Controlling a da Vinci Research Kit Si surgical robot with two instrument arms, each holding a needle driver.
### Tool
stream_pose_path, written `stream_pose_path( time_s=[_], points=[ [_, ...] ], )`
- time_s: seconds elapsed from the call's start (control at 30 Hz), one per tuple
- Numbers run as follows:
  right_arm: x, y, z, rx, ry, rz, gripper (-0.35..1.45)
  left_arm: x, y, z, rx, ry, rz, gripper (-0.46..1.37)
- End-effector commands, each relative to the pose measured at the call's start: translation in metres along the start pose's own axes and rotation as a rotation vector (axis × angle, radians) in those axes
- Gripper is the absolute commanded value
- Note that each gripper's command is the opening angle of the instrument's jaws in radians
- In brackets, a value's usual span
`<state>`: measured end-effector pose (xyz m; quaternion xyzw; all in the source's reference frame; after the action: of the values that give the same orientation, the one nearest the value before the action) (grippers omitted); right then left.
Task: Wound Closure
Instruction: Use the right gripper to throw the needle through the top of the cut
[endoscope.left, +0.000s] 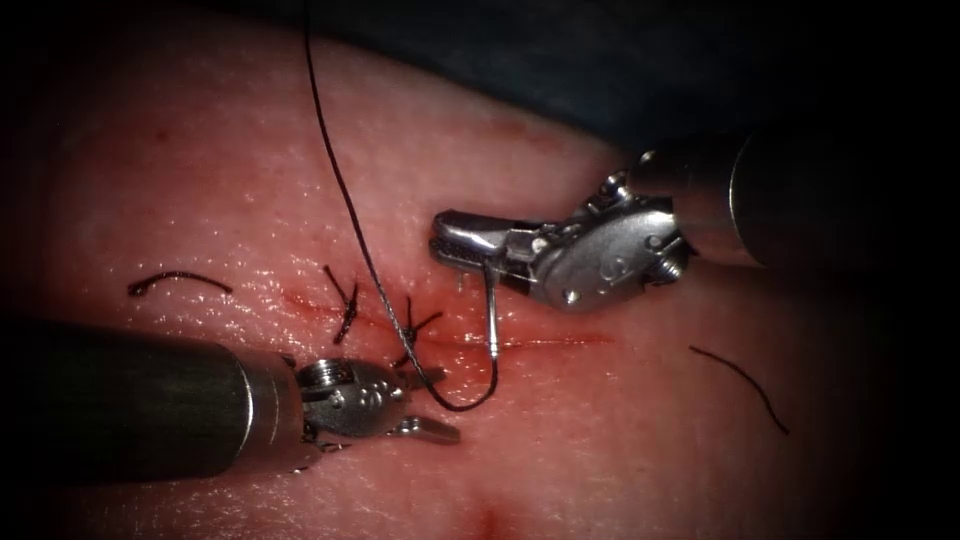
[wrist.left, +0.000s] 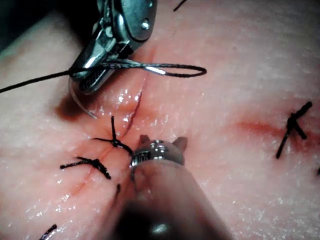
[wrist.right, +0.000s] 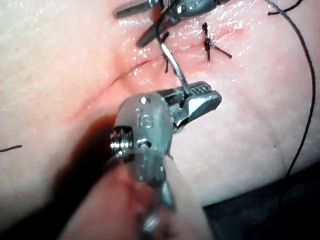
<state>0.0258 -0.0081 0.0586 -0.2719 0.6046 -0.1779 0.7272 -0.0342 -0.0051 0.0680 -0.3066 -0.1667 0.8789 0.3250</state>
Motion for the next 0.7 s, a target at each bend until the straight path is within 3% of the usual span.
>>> stream_pose_path(
  time_s=[0.03, 0.23, 0.4, 0.7],
  points=[
    [0.0, -0.0002, 0.0, -0.007, 0.001, -0.006, -0.35, 0.0, 0.0, 0.0, -0.005, 0.0, 0.0, 0.3],
    [-0.0004, -0.0021, -0.0006, -0.005, -0.009, -0.025, -0.35, 0.0001, 0.0001, -0.0002, -0.006, 0.0, -0.001, 0.3],
    [-0.0008, -0.0062, -0.0009, -0.011, -0.023, -0.054, -0.35, 0.0002, 0.0002, -0.0003, -0.006, 0.002, -0.002, 0.29],
    [-0.002, -0.0094, -0.0022, 0.0, -0.072, -0.037, -0.35, 0.0003, 0.0002, -0.0003, -0.005, 0.008, -0.003, 0.29]
  ],
)
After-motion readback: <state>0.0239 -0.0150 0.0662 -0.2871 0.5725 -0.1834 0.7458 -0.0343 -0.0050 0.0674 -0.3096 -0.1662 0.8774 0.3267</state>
